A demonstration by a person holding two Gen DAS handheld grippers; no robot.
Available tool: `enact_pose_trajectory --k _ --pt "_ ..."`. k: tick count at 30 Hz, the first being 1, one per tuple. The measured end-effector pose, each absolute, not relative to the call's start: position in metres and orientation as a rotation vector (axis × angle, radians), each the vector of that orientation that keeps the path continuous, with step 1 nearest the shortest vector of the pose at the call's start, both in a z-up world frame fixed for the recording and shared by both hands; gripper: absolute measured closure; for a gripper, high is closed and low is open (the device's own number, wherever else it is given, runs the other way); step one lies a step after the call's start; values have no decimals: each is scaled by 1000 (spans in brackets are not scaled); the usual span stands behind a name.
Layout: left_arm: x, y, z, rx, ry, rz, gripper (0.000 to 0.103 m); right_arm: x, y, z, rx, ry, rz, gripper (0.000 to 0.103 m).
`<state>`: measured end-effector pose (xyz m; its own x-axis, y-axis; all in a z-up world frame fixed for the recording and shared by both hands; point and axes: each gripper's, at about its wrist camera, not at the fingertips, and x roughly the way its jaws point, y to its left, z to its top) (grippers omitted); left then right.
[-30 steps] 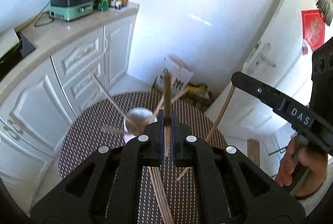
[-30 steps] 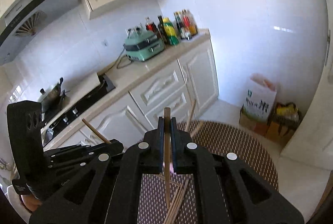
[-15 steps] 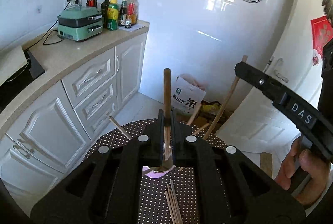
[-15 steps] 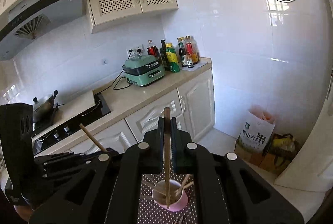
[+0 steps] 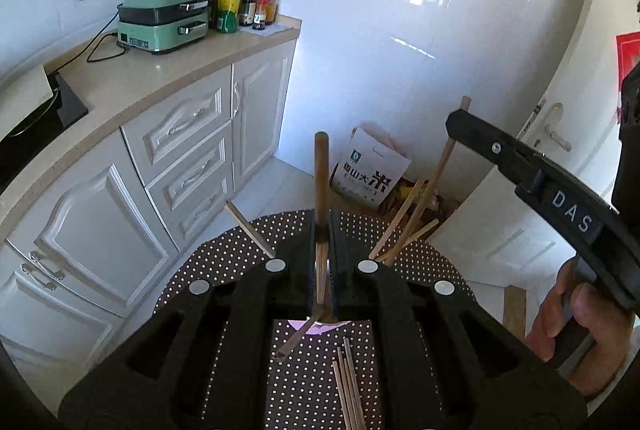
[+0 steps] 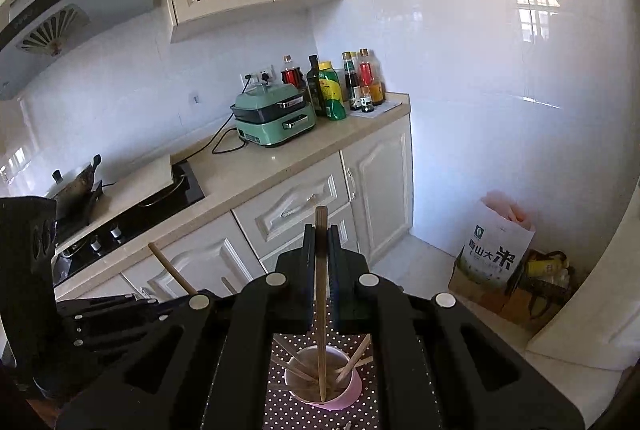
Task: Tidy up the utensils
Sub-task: 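Lower the left gripper's stick into the cup and open while the right gripper releases its stick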
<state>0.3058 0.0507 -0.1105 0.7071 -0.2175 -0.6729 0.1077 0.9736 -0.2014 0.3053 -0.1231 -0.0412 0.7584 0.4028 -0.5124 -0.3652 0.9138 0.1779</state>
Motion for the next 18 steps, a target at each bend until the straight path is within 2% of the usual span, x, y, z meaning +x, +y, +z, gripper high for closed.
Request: enact_pose_trajectory --k 18 --pt "285 26 -130 -74 797 -158 97 272 -124 -74 54 685 454 98"
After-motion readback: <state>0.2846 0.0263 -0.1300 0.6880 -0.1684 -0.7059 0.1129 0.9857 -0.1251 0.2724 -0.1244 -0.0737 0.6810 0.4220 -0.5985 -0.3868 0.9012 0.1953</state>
